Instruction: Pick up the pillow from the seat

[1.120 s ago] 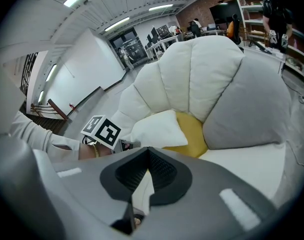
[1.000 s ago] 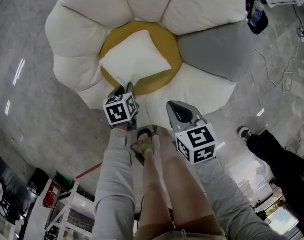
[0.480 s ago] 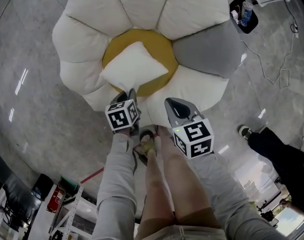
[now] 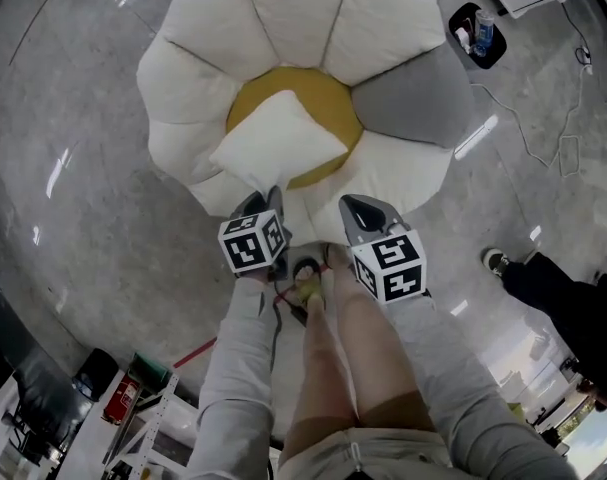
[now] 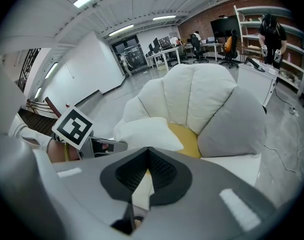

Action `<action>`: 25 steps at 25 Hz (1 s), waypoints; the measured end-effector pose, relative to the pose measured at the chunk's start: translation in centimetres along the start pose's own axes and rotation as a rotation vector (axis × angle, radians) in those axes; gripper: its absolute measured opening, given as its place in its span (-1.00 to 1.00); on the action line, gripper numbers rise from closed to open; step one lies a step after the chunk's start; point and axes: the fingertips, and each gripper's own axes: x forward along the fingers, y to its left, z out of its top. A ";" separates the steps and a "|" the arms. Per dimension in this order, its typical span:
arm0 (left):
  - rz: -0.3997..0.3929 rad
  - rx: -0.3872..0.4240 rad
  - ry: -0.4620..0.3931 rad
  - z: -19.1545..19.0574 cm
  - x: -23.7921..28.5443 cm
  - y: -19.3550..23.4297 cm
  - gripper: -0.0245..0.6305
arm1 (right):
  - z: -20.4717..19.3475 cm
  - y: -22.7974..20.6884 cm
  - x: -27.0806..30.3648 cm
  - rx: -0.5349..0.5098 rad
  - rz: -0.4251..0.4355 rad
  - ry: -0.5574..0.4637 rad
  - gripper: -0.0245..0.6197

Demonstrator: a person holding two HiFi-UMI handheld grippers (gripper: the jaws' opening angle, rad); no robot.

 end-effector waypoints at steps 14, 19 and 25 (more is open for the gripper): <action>-0.007 0.003 -0.096 0.1 -14.8 -3.4 -0.77 | 1.0 5.5 -8.6 -0.044 -0.015 -0.069 -0.92; -0.021 0.011 -0.125 -1.1 -20.3 -5.1 -0.77 | 1.1 8.2 -12.0 -0.072 -0.005 -0.095 -0.92; -0.023 0.026 -0.157 -2.0 -25.4 -6.4 -0.77 | 1.8 10.7 -16.0 -0.100 -0.003 -0.137 -0.92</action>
